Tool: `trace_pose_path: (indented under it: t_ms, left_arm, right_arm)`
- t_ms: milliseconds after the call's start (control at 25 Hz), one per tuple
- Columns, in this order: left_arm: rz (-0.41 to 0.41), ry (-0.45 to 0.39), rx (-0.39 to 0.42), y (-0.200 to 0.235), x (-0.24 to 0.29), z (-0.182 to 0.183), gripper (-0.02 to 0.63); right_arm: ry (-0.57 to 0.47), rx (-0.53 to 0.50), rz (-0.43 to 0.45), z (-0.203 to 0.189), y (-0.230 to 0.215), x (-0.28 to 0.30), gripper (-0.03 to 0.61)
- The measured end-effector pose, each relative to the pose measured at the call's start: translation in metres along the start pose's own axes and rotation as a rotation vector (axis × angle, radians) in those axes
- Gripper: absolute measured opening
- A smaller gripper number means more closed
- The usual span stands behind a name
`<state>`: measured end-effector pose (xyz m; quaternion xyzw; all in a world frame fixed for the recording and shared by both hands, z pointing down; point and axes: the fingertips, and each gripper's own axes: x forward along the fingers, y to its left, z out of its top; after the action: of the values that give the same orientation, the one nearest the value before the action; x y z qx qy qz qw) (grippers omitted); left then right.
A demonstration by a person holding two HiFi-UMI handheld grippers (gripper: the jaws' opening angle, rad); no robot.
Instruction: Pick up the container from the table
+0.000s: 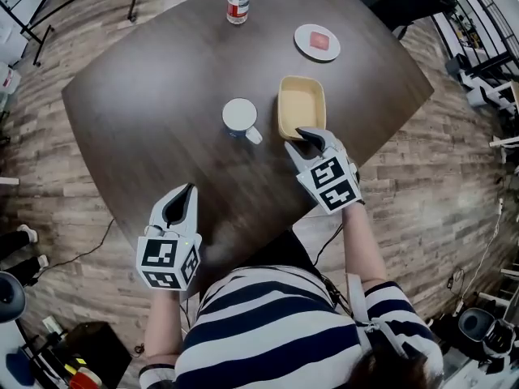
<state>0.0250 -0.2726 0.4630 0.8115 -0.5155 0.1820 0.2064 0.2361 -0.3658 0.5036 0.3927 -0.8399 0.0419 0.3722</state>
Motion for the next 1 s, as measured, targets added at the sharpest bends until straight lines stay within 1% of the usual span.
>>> trace_pose_path:
  t_ms: [200,400,520,640,800,1000]
  left_arm:
    - [0.041,-0.003,-0.020,0.004,0.003,-0.001,0.000]
    - [0.079,-0.005,-0.048,0.007,0.005,-0.006,0.000]
    - [0.100,-0.004,-0.062,0.010,0.004,-0.009,0.000]
    - [0.118,-0.008,-0.069,0.014,0.003,-0.010,0.000]
    - [0.134,-0.016,-0.074,0.017,0.004,-0.009,0.000]
    - [0.151,-0.017,-0.080,0.021,0.001,-0.009,0.000]
  right_arm:
    - [0.058,-0.103,0.050,-0.006,0.000,0.016,0.121]
    - [0.130,-0.254,0.085,-0.014,0.003,0.032,0.120]
    - [0.178,-0.329,0.112,-0.019,0.005,0.038,0.108]
    - [0.211,-0.385,0.119,-0.022,0.005,0.043,0.082]
    - [0.228,-0.419,0.137,-0.025,0.008,0.046,0.039]
    - [0.225,-0.403,0.144,-0.024,0.009,0.046,0.032]
